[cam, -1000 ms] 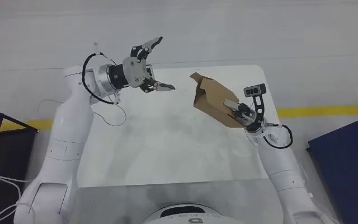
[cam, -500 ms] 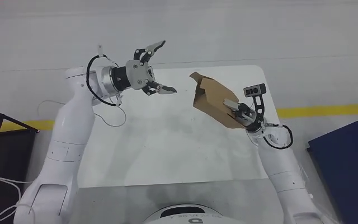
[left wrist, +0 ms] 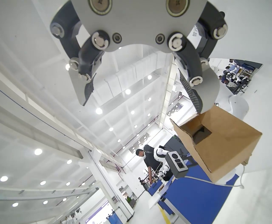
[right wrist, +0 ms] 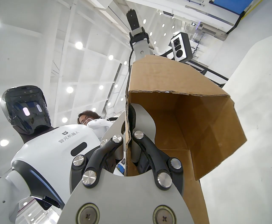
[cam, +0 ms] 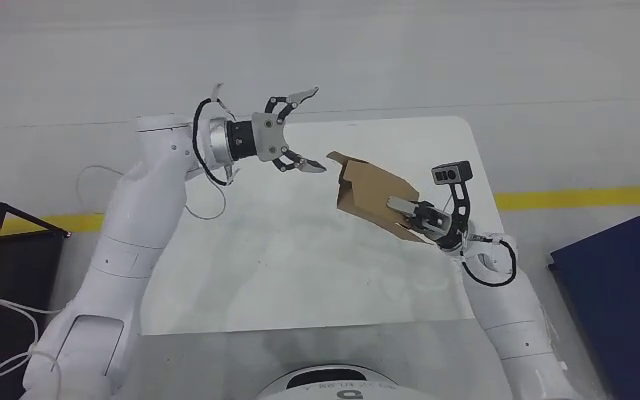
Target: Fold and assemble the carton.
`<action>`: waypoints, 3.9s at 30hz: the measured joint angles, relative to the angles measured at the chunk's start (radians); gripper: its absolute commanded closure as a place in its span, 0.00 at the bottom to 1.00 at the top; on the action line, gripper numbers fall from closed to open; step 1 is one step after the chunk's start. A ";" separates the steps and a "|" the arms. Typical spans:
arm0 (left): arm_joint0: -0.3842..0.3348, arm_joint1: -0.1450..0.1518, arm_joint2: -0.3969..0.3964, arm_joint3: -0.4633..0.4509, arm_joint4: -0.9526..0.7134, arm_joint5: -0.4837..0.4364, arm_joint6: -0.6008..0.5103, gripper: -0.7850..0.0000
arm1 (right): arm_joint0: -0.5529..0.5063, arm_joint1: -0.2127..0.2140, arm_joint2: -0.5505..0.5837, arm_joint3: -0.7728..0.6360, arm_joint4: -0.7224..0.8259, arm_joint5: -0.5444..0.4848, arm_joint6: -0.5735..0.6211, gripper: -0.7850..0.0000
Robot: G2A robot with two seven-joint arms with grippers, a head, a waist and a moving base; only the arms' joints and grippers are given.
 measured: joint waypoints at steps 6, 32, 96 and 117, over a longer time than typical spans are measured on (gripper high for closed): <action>-0.044 -0.013 0.073 0.046 0.012 -0.013 -0.032 0.00 | -0.014 0.007 -0.002 -0.013 -0.015 -0.019 -0.019 1.00; -0.101 -0.029 0.193 0.113 0.073 -0.001 -0.084 0.00 | 0.007 0.034 -0.037 -0.003 -0.041 -0.081 -0.080 1.00; -0.140 -0.039 0.245 0.212 0.030 0.008 -0.180 0.29 | 0.051 0.076 -0.122 0.048 -0.025 -0.135 -0.135 1.00; -0.116 0.065 0.352 0.166 -0.195 0.017 -0.200 0.02 | 0.063 0.084 -0.105 0.067 0.000 -0.155 -0.155 1.00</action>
